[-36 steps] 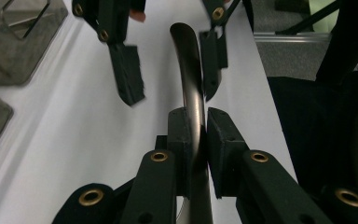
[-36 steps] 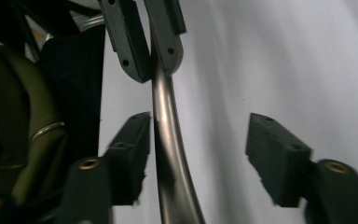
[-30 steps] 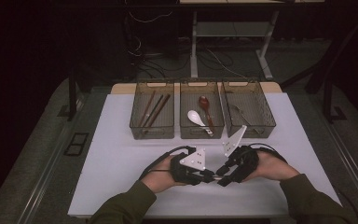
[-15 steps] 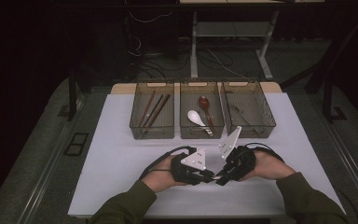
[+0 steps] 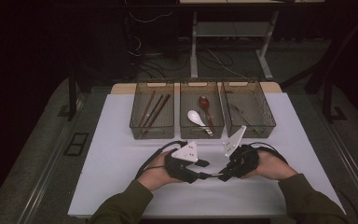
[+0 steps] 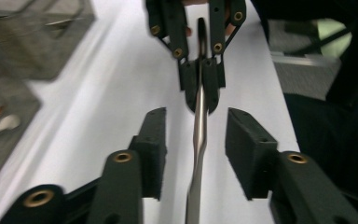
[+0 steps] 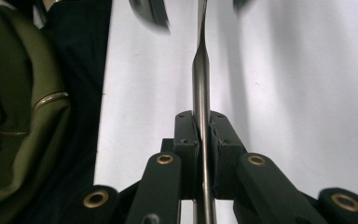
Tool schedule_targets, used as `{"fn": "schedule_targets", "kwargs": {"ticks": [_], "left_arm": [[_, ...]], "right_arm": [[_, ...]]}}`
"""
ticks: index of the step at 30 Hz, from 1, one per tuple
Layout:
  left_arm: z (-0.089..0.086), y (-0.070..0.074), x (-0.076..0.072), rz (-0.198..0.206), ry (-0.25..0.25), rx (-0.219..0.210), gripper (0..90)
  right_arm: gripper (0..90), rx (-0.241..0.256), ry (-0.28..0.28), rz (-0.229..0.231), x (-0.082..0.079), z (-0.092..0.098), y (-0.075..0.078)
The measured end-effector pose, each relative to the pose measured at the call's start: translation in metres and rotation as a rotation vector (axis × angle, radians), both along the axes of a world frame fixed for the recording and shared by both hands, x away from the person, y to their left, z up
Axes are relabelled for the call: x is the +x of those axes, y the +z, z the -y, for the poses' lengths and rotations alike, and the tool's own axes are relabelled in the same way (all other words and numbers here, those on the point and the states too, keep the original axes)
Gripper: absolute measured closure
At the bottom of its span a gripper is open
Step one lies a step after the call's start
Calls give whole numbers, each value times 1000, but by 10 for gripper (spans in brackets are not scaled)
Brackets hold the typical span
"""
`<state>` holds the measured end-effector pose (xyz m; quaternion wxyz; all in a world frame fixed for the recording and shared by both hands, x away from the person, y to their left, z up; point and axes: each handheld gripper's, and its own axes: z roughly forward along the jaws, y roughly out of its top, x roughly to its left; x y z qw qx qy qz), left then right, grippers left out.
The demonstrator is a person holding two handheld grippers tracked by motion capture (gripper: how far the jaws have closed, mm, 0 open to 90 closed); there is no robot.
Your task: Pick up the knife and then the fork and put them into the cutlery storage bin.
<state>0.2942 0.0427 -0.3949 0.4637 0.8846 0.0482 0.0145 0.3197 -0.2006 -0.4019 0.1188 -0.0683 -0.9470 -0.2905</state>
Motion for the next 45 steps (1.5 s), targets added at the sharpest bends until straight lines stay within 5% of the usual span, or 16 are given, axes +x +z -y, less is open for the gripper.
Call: {"fn": "schedule_targets", "kwargs": {"ticks": [11, 19, 28, 34, 45], "left_arm": [[-62, -6, -4, -21, 244, -67, 372], [-90, -22, -11, -65, 370, -42, 267], [-108, -39, -23, -65, 477, -39, 143], [-109, -44, -28, -77, 501, -3, 67], [-111, -41, -27, -60, 515, -28, 0]], "right_arm": [[826, 50, -201, 115, 13, 48, 11], [826, 103, -330, 173, 19, 73, 25], [826, 142, -512, 231, 31, 95, 43], [826, 140, -619, 266, 45, 107, 56], [826, 98, -802, 305, 75, 125, 66]]}}
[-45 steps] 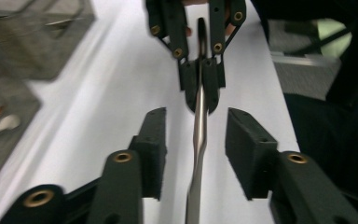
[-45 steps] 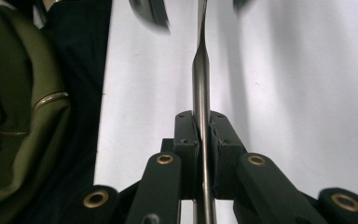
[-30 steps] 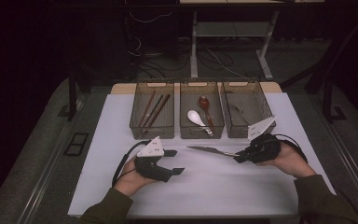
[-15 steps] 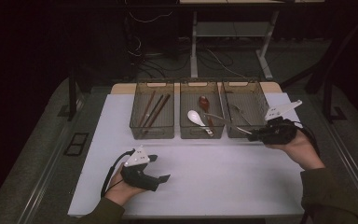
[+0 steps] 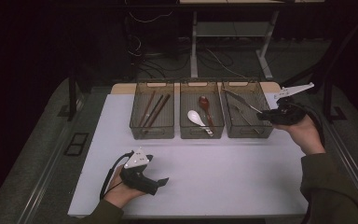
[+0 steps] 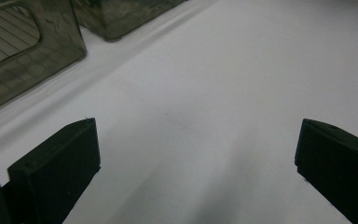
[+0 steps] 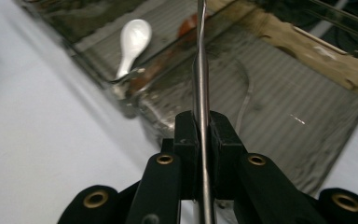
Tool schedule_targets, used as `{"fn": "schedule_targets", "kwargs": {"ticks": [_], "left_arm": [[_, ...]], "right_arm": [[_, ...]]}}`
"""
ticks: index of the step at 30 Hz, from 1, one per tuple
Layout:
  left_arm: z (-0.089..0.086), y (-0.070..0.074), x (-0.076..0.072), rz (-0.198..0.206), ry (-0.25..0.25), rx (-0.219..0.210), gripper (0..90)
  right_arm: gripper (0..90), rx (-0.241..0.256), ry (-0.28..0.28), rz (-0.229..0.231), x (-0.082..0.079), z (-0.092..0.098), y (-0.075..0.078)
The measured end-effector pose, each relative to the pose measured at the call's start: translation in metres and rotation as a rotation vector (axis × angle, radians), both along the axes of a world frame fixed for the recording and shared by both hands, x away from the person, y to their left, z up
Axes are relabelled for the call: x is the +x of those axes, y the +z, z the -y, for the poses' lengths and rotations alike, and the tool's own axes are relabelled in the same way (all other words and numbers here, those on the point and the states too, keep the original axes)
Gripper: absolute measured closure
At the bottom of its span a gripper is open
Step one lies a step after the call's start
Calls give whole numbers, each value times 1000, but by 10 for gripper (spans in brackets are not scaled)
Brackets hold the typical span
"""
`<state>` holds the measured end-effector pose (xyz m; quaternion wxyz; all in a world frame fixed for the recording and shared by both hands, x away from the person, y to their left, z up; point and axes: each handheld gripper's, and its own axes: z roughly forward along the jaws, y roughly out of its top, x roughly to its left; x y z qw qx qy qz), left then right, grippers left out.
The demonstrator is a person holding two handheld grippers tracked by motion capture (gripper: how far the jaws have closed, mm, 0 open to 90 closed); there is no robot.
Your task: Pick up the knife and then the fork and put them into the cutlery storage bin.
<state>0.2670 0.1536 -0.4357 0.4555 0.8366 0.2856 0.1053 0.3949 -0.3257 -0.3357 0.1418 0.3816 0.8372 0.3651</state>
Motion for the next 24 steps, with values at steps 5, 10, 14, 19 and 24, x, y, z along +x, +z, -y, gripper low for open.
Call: {"fn": "schedule_targets", "kwargs": {"ticks": [5, 10, 14, 19, 24], "left_arm": [[-5, 1, 0, 0, 2, 0, 0], [-6, 2, 1, 9, 5, -11, 0], [-4, 3, 2, 15, 4, -12, 0], [-4, 2, 0, 17, -3, -5, 0], [-5, 3, -1, 20, -5, -11, 0]], "right_arm": [[826, -14, -92, -6, 15, 4, -3], [826, -29, -155, -35, 28, 5, -11], [826, -56, -178, -59, 38, 3, -17], [825, -93, -193, -87, 51, -4, -22], [825, -106, -203, -120, 62, -10, -30]]}}
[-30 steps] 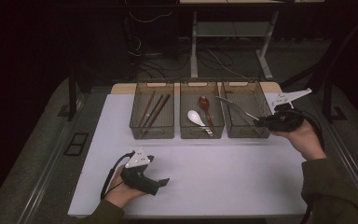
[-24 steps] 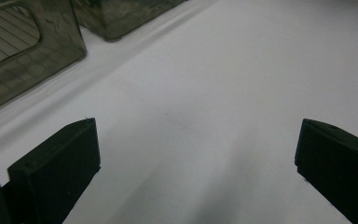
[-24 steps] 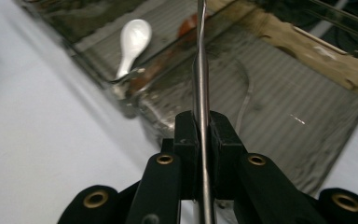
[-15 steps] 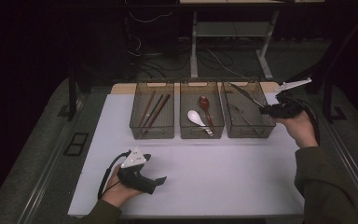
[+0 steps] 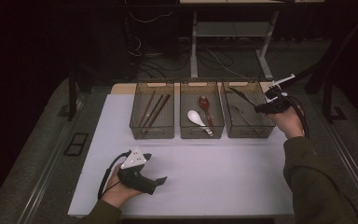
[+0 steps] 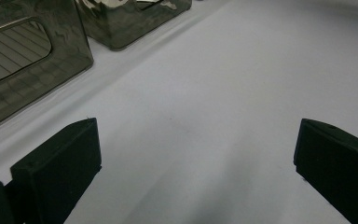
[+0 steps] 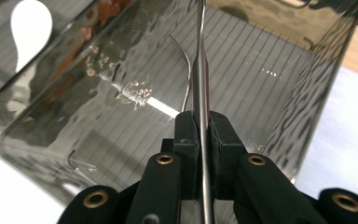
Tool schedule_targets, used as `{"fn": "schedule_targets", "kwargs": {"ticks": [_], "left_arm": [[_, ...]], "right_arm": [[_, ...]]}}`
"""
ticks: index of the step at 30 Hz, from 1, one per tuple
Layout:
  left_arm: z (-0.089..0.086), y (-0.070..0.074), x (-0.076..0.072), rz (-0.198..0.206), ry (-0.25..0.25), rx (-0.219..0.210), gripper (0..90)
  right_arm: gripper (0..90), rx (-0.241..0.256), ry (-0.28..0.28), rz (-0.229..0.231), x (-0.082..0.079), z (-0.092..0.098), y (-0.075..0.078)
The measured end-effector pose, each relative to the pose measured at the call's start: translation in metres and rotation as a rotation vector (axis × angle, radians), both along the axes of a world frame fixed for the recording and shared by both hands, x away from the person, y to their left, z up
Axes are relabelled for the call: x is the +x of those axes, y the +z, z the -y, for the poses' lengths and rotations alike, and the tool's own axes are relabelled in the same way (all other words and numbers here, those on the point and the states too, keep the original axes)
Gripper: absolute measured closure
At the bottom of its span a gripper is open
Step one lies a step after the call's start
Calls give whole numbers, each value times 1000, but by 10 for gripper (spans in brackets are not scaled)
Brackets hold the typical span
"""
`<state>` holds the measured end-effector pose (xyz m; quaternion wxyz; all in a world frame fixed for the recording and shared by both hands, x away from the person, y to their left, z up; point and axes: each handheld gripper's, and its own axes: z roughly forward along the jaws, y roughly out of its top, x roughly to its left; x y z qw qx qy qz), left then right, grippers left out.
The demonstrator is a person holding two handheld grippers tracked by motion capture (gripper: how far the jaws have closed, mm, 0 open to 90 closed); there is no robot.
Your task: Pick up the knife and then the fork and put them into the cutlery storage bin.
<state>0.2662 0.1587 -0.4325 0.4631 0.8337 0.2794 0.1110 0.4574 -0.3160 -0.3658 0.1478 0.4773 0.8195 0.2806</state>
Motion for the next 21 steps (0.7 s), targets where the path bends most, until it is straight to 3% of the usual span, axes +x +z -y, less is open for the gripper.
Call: {"fn": "schedule_targets", "kwargs": {"ticks": [21], "left_arm": [[-5, -5, 2, -13, -16, -1, 0]], "right_arm": [[823, -89, 2, -106, 16, -8, -29]]}}
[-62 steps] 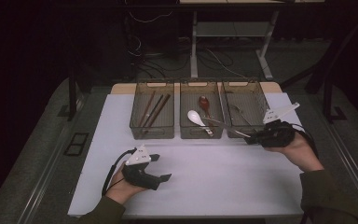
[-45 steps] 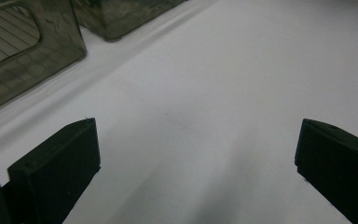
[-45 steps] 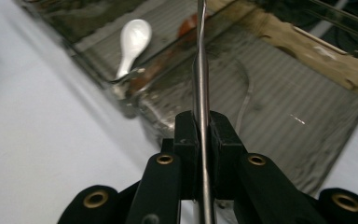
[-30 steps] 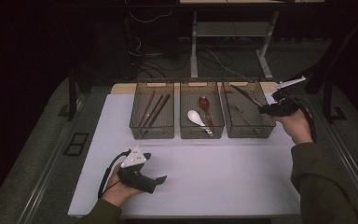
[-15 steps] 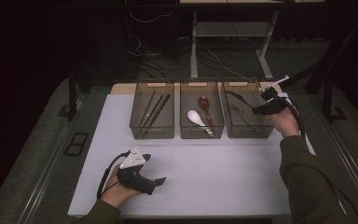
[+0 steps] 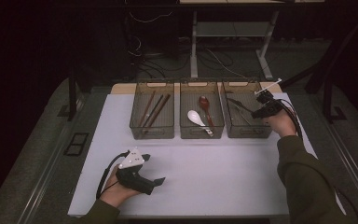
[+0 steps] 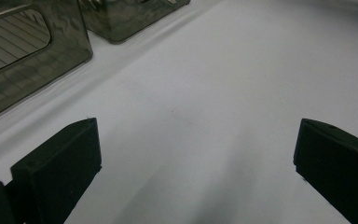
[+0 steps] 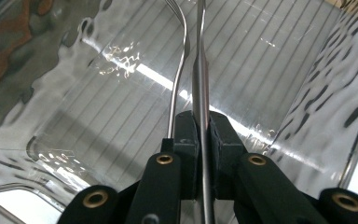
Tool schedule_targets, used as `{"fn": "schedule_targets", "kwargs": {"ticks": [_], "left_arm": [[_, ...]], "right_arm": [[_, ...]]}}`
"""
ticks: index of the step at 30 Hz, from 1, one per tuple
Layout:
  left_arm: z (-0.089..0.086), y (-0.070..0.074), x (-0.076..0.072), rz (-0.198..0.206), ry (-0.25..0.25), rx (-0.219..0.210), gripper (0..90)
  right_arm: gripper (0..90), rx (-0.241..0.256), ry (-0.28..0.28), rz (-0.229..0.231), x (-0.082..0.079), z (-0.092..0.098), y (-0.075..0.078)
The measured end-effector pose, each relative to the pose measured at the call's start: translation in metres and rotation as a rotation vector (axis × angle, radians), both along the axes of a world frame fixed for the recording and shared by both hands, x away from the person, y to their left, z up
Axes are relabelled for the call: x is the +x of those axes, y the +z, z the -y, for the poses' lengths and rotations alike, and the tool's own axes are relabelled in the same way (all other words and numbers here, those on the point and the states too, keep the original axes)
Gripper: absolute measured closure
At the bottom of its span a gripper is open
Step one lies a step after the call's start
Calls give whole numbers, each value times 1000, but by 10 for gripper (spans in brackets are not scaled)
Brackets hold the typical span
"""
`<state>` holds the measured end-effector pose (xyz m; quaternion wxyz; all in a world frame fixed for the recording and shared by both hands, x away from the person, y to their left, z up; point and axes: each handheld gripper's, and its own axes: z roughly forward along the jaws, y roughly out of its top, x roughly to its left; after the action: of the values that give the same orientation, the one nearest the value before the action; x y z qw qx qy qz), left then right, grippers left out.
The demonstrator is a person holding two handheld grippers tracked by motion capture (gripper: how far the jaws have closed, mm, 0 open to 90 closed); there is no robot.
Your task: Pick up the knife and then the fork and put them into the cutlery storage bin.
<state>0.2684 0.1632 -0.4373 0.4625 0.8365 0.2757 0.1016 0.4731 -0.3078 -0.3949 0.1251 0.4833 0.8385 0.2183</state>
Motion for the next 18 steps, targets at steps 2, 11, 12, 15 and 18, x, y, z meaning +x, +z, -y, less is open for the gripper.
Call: {"fn": "schedule_targets", "kwargs": {"ticks": [2, 11, 12, 15, 18], "left_arm": [[0, 0, 0, -2, -3, 0, 0], [-1, -1, 0, -4, 1, -4, 14], [-1, -1, 0, -4, 1, -4, 14], [-1, 0, 0, -3, 1, -4, 14], [-1, -1, 1, -4, 3, -3, 14]], "right_arm": [[821, 1, -2, -2, 0, 0, -1], [786, -7, -1, 13, 0, 0, 0], [778, -6, -2, 18, -1, 0, 1], [753, 17, -2, 24, -2, 2, 4], [705, 37, -5, 36, -3, 4, 6]]}}
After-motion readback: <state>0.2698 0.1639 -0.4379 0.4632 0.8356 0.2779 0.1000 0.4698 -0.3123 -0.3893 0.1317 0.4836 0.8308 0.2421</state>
